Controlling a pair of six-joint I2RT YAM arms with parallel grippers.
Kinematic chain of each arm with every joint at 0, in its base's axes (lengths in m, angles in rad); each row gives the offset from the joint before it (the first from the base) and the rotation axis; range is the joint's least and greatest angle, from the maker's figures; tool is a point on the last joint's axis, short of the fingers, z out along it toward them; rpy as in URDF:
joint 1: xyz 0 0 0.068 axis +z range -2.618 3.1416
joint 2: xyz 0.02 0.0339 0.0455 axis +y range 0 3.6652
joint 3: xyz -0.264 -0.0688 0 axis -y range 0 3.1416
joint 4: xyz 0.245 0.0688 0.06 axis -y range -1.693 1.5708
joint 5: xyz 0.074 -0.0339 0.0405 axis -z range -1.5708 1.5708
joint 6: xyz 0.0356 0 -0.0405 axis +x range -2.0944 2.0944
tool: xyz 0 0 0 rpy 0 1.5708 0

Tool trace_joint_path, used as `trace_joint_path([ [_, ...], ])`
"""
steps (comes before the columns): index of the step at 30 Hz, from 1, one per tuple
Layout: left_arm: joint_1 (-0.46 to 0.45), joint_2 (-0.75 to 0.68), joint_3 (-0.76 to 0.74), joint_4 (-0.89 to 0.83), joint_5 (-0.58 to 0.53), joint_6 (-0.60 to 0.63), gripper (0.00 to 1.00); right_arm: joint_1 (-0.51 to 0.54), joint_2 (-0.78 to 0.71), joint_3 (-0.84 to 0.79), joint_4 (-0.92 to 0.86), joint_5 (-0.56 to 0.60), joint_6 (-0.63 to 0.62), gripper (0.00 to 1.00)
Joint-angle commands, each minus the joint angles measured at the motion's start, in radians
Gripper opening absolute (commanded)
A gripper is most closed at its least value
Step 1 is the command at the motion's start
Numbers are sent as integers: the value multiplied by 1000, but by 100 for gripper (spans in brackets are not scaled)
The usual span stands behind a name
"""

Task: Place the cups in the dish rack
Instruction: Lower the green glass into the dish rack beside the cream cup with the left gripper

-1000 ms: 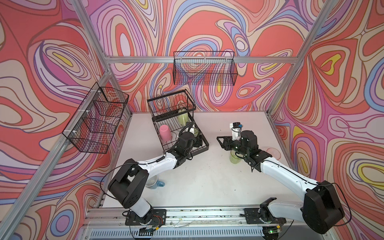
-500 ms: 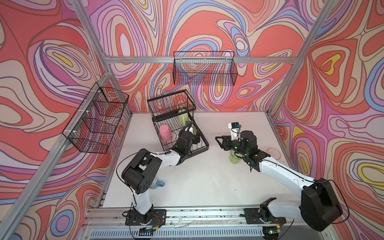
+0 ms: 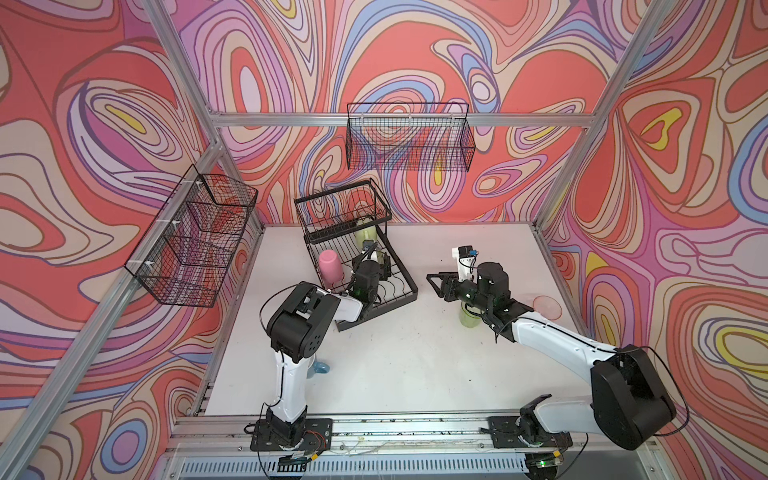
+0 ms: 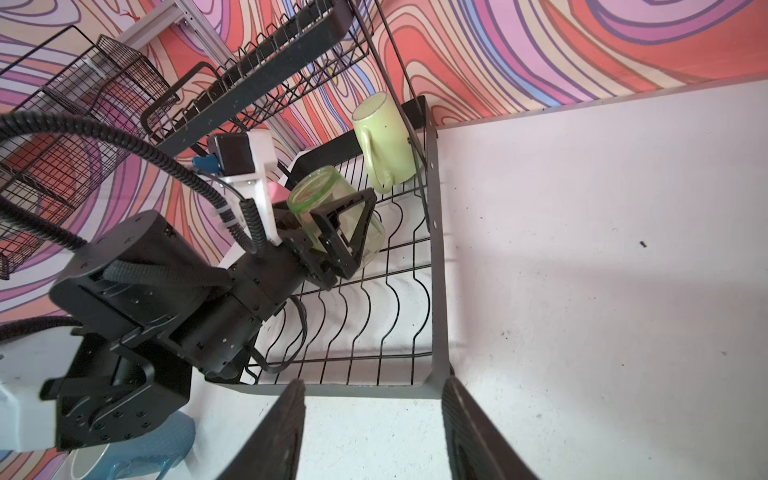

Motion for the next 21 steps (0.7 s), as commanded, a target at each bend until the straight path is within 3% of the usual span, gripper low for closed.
trace_joint_path([
  [1, 14, 37, 44, 86, -21, 13, 76, -2, 23, -10, 42, -23, -5, 55],
  [11, 44, 125, 122, 104, 1, -11, 76, -2, 35, -17, 63, -26, -13, 56],
  [21, 74, 181, 242, 10, 27, -41, 80, -3, 43, -27, 71, -20, -21, 57],
])
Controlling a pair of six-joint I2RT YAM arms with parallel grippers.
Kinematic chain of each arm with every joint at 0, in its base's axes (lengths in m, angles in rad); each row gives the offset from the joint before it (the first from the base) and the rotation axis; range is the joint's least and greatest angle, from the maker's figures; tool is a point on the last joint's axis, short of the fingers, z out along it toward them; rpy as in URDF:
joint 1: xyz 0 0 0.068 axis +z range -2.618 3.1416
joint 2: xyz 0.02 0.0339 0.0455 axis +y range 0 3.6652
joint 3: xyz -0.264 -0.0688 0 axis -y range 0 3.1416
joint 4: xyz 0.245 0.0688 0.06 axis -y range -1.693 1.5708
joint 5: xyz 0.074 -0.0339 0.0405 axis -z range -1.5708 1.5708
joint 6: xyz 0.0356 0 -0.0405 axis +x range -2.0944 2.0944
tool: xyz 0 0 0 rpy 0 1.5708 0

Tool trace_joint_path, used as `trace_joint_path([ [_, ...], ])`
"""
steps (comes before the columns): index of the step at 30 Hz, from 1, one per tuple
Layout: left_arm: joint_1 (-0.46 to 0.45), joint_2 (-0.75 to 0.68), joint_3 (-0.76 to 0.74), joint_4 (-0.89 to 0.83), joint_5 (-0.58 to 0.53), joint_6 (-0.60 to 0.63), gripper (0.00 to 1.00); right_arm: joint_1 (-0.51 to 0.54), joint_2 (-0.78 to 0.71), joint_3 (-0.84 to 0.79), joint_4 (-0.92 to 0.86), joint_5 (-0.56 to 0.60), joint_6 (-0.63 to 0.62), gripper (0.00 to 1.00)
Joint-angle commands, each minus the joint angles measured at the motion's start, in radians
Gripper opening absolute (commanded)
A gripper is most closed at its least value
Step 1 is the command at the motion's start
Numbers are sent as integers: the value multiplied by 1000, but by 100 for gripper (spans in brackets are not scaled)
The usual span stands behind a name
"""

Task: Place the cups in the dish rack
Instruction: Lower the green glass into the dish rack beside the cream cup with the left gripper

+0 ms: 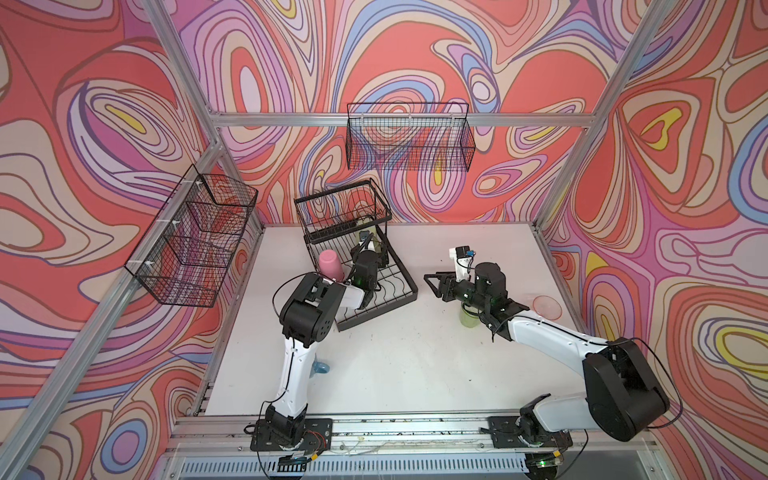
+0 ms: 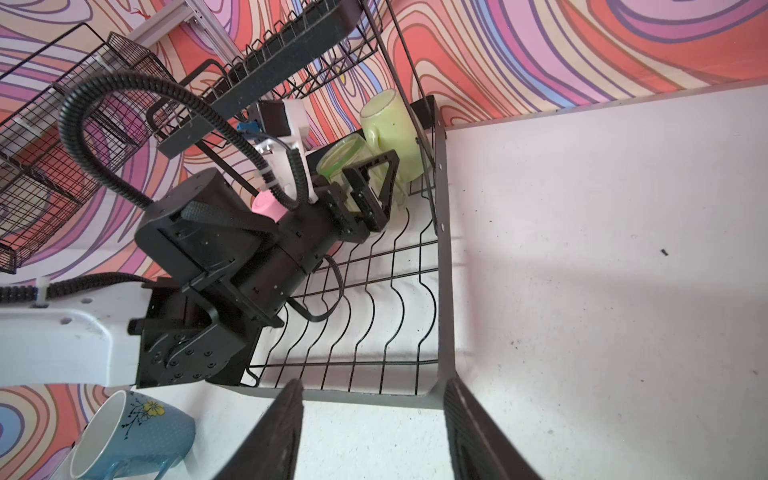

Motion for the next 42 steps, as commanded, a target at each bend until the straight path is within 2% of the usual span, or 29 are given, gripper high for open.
trace_joint_path([
  [1, 10, 28, 44, 1, 12, -15, 81, -2, 14, -20, 18, -3, -17, 57],
  [12, 44, 33, 60, -39, 33, -88, 79, -3, 40, -23, 30, -8, -11, 57],
  [28, 44, -23, 86, -258, 51, -102, 81, -2, 35, -17, 13, -31, 1, 57],
  [35, 43, -9, 164, -387, 62, -98, 86, -2, 36, -16, 7, -34, 2, 57],
  [42, 44, -2, 206, -473, 76, -121, 87, -2, 43, -13, 5, -35, 2, 57],
])
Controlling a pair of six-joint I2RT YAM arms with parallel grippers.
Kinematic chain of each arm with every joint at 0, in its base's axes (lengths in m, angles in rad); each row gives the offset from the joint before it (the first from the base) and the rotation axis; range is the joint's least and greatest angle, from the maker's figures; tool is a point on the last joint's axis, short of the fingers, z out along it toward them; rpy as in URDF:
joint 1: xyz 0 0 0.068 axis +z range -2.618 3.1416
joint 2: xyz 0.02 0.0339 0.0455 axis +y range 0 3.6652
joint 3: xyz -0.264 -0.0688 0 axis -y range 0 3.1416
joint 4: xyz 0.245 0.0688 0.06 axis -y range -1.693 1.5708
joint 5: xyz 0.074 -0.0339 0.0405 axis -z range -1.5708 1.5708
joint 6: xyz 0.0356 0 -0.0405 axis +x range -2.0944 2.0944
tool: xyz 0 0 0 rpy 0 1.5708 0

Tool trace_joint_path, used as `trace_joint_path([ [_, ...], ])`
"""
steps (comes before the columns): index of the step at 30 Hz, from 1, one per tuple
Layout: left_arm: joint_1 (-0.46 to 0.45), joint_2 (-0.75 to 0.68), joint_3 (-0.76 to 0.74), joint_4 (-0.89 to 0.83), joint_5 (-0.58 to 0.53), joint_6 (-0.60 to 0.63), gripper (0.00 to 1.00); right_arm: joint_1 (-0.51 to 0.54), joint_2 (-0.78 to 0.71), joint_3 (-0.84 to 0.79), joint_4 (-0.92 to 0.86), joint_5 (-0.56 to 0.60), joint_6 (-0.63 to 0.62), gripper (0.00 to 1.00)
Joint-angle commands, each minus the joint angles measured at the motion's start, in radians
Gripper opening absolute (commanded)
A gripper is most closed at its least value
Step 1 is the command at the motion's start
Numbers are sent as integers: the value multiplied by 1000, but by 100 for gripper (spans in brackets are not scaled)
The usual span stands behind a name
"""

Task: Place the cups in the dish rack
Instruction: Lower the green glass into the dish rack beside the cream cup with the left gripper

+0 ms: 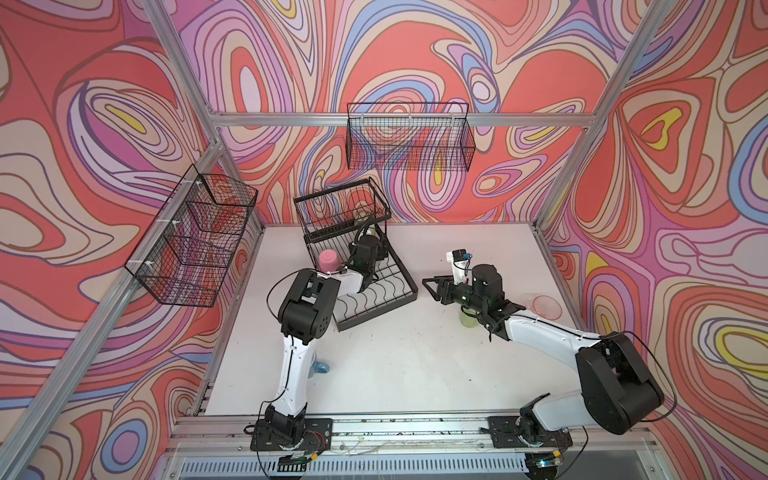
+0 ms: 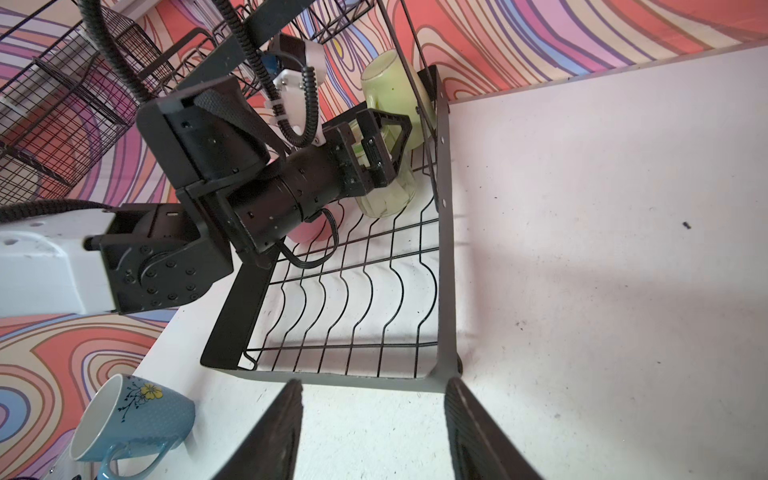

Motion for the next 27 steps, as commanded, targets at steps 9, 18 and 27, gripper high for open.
trace_joint_path([
  [9, 3, -13, 24, -98, 35, -53, 87, -2, 6, 1, -9, -8, -1, 57],
  [18, -1, -25, -29, -17, 40, -137, 74, -3, -3, 2, -14, -4, 2, 57],
  [27, -11, -27, -59, 55, 21, -163, 67, -2, -6, -3, -15, -2, 0, 57],
])
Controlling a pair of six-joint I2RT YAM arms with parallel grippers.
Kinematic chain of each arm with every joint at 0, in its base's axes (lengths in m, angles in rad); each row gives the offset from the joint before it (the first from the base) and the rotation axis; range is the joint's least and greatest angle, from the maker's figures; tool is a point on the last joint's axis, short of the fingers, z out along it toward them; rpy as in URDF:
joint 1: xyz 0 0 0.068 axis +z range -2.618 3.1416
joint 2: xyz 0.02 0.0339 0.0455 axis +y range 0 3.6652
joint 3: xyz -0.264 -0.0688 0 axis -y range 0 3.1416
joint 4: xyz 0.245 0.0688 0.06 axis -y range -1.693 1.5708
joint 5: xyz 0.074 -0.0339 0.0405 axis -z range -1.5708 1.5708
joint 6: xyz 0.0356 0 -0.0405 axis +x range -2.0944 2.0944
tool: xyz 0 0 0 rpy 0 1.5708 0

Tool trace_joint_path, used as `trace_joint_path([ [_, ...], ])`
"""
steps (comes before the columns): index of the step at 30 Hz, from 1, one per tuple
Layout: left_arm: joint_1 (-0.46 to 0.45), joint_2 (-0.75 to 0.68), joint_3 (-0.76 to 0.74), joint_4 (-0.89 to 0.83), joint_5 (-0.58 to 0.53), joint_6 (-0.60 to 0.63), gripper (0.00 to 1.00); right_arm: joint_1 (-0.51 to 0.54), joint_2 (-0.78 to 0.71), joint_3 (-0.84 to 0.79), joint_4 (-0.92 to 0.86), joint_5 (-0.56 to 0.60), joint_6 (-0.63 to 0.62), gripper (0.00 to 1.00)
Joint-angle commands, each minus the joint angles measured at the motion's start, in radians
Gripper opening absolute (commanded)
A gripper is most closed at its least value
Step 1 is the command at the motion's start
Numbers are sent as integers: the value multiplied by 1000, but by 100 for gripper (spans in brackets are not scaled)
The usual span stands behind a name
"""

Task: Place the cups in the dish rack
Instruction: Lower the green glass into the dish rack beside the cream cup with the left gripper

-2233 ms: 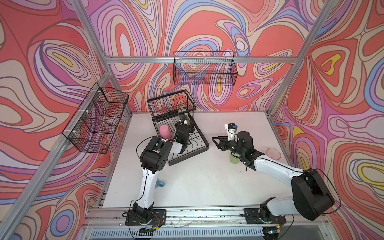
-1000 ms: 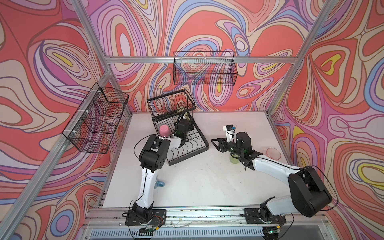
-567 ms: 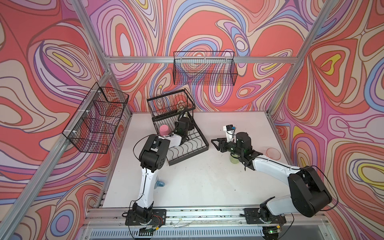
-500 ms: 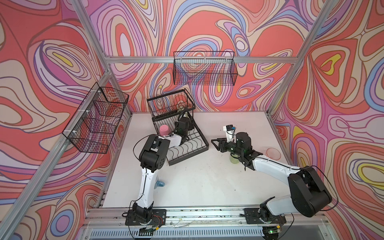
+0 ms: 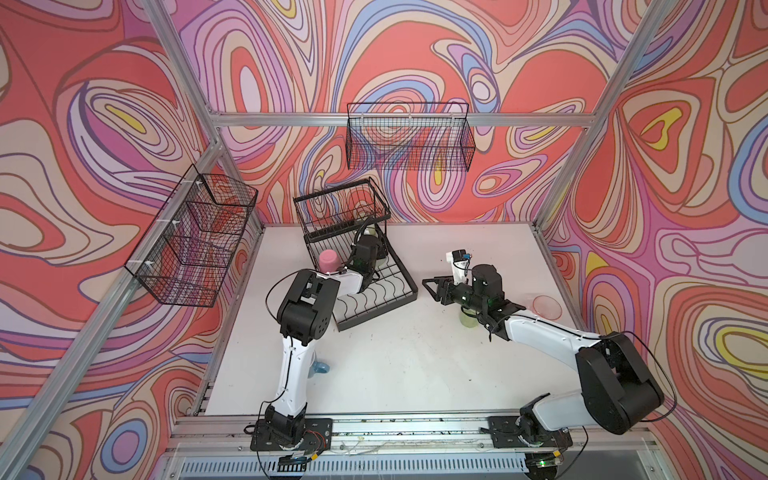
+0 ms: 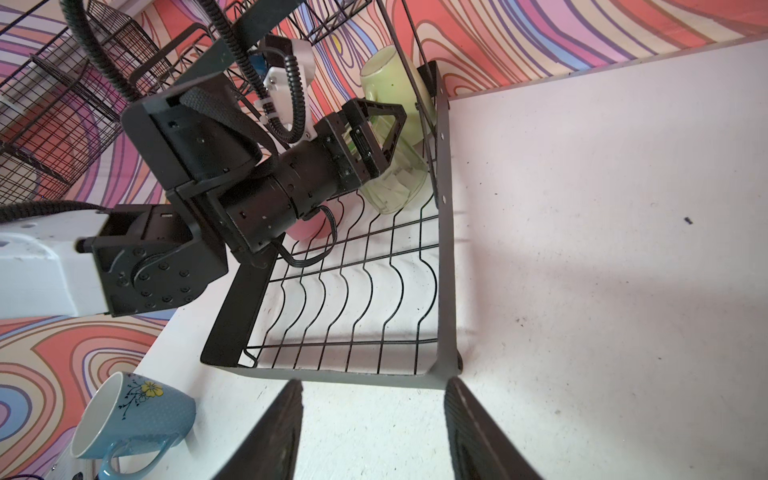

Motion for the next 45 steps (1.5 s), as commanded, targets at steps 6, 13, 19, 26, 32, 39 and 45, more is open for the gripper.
trace_joint_path([
  [6, -22, -5, -17, -3, -7, -22, 73, -2, -10, -5, -10, 4, -2, 57],
  [13, -42, 1, 1, -16, -16, 13, 85, -3, -10, -6, -9, 1, -1, 57],
  [19, -44, 2, 17, -34, -30, 26, 91, -2, -15, -6, -12, 1, -2, 58],
  [26, -50, -23, 4, -32, -29, 63, 97, -1, -24, -6, -16, 8, -2, 60],
  [32, -56, -71, -37, -30, -35, 113, 100, -1, -42, 4, -55, 44, 10, 64],
  [39, -56, -118, -61, -28, 8, 178, 100, -1, -68, 29, -162, 158, 41, 64],
  [45, -56, -149, -74, -30, 40, 203, 100, -2, -83, 77, -271, 201, 66, 63],
])
